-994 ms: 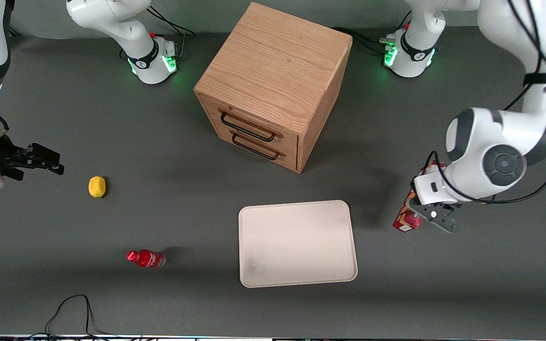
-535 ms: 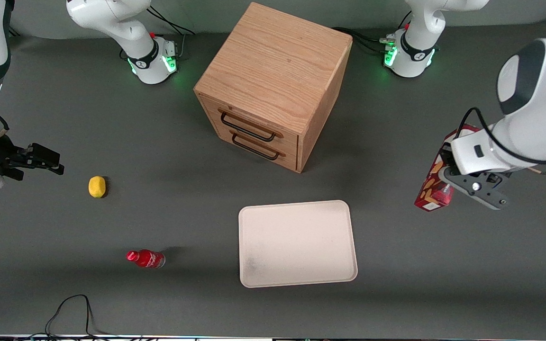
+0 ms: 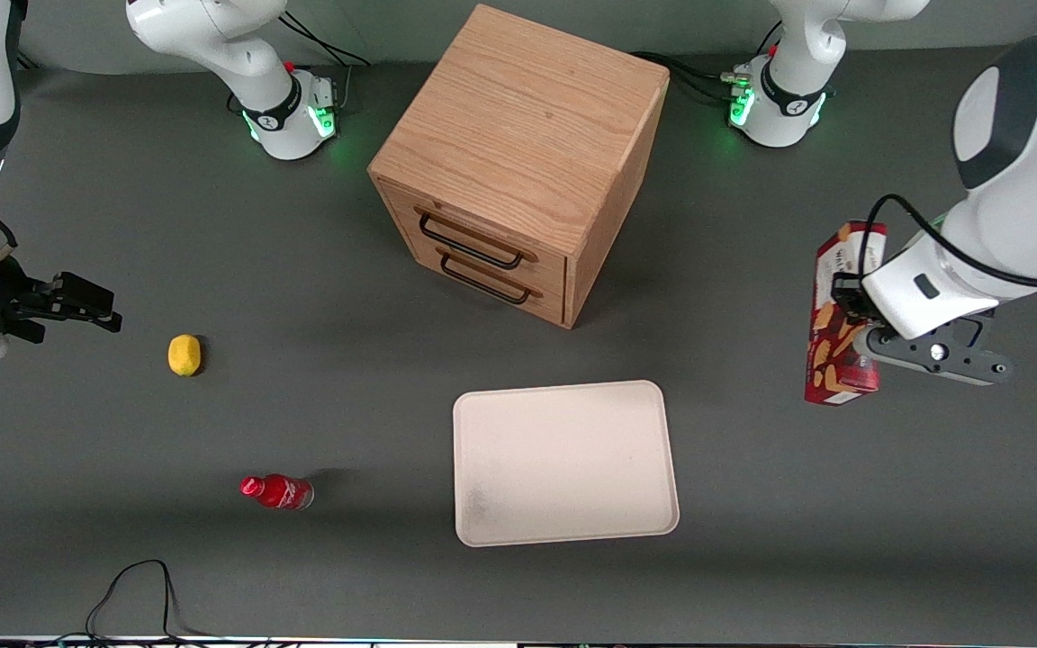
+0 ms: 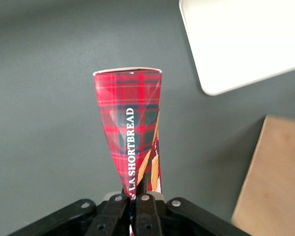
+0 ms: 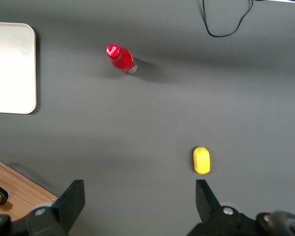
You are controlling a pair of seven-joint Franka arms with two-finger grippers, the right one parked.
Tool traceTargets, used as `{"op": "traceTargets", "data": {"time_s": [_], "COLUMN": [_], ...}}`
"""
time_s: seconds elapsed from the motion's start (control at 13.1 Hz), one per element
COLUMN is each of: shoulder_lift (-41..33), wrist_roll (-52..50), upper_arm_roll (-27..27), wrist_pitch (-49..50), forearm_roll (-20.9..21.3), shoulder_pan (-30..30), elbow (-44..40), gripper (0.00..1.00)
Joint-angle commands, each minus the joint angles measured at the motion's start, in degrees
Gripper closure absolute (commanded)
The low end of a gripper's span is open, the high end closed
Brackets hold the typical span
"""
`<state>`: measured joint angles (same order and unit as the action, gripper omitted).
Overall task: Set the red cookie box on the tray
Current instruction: 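Lift the box upright with the left gripper, then carry the held box over the cream tray and lower it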
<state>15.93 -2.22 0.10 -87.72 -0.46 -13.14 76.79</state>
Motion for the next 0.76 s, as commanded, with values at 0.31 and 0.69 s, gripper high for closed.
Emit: {"op": "traceTargets", "data": {"time_s": [0.31, 0.69], "shoulder_lift": [15.3, 22.4], "wrist_roll": [-23.8, -28.8], "upper_arm_roll": [-0.7, -4.8], "wrist_pitch": [0.7, -1.6], "forearm_roll": [-0.9, -0.9], "shoulder_pan": [-8.1, -8.4], "elbow": [-21.5, -29.7], "gripper": [1.0, 1.0]}}
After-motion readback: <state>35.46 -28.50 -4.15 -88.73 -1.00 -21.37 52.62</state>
